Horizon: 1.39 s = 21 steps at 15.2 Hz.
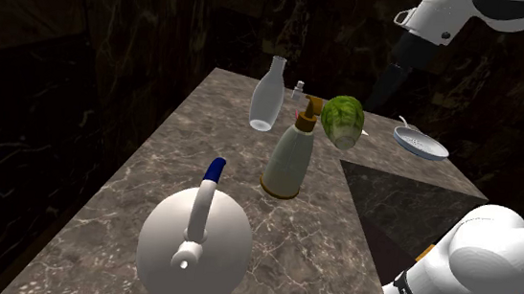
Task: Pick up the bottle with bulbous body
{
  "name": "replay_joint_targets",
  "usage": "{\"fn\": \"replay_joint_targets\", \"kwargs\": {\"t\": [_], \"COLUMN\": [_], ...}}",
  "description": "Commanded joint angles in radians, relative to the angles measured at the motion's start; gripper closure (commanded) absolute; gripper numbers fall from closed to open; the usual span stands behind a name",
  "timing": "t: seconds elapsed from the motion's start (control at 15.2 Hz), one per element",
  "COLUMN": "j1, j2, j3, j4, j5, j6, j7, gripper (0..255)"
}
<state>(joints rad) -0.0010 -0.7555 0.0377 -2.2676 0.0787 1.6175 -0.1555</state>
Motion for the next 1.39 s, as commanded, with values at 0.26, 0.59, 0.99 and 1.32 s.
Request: {"fn": "replay_joint_targets", "kwargs": {"t": [0.26,0.59,0.99,1.32], "j1": [-0.003,-0.006,-0.007,-0.005], "j2": [0.158,0.355,0.594,0.807], "j3": [0.001,0.004,0.008,0.011], "j4": [0.101,0.256,0.488,0.736], "j5": [-0.008,-0.02,-0.036,-0.052], "j6": [0.059,0.103,0.113,0.08], "j7": [-0.012,-0.022,-0.03,-0.033], "gripper": [0,0,0,0]}}
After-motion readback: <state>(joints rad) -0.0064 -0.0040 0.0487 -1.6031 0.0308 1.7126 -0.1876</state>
